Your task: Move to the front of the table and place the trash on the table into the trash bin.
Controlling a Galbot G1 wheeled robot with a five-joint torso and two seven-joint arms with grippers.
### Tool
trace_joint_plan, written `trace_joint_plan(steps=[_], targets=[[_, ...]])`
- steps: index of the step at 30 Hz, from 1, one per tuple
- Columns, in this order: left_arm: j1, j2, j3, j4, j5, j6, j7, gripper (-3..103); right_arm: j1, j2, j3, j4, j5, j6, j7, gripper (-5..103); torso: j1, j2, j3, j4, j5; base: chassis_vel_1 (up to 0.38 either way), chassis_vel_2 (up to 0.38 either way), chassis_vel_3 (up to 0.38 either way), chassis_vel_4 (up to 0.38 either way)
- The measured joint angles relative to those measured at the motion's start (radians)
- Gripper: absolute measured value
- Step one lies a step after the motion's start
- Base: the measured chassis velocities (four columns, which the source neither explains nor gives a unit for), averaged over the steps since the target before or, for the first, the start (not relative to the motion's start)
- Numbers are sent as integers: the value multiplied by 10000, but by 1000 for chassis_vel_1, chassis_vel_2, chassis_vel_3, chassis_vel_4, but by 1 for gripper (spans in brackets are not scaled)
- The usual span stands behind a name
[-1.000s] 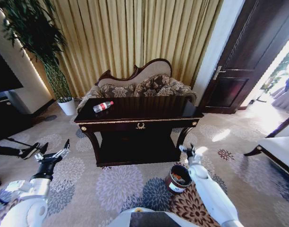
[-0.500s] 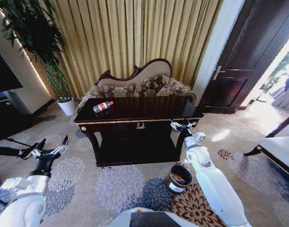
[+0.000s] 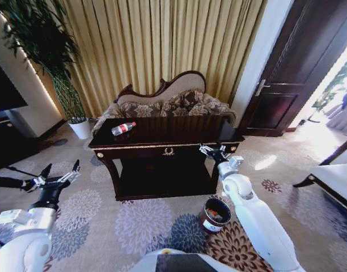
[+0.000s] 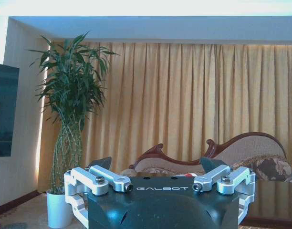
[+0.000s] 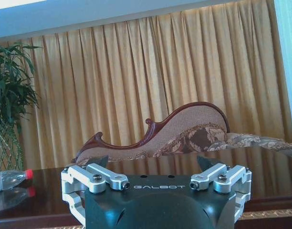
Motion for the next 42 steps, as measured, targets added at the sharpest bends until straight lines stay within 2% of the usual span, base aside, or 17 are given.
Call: trace_joint_plan(steps=[23,38,42], targets=[[51,-82,62,118,39,-39,43,100,152,-45,-159,-87,69,-149,347,100,14,-7,5,3,1,-267,265,264,-270],[75,-113,43,232,3,-97,187,100,232,-41,-345,-106,94,-156,624,100,-11,6,-4,0,0,-22,14,7,-23],[88,151,-86,180,-251,72,60,100,343,-31,-441,-137,94,-163,711,100,6,-4,3,1,-2,0,0,0,0]])
